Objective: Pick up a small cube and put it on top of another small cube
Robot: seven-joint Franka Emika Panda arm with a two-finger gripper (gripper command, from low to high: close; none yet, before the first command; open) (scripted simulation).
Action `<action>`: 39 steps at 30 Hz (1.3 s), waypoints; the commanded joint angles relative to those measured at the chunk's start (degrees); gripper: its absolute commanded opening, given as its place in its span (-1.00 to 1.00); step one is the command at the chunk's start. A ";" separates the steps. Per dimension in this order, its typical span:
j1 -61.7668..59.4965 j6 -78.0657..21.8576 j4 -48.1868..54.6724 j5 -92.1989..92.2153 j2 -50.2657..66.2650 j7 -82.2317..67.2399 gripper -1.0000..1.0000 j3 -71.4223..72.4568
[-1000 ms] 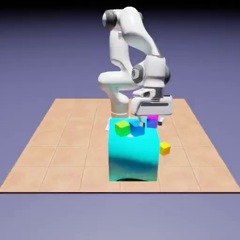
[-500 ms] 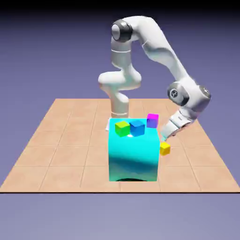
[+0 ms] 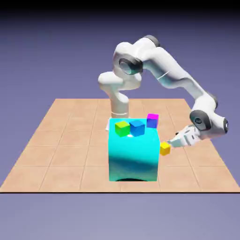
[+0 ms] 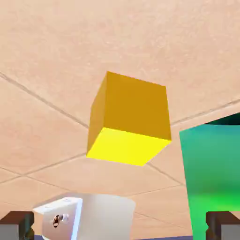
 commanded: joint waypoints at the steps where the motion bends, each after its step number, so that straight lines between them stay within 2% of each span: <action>1: -1.17 0.78 0.22 1.21 1.23 1.71 0.00 -0.49; 6: -1.87 9.22 -7.17 -1.10 2.92 2.59 0.00 -2.25; 7: -1.87 9.22 -7.18 -1.10 2.92 2.59 -1.00 -2.25; 12: -0.32 1.11 0.31 0.50 1.18 0.63 -1.00 -0.44; 14: 3.60 2.62 0.74 -2.79 0.94 -4.35 -1.00 -0.24; 26: 12.30 -17.88 15.03 -9.34 -15.25 -34.26 -1.00 -16.44; 32: 6.15 -32.45 21.18 -3.79 -22.86 -36.07 -1.00 -25.27; 34: 4.54 -33.46 21.22 -2.44 -23.01 -34.33 -1.00 -25.63; 39: 3.11 -26.72 10.85 -1.98 -26.86 -33.95 -1.00 -25.95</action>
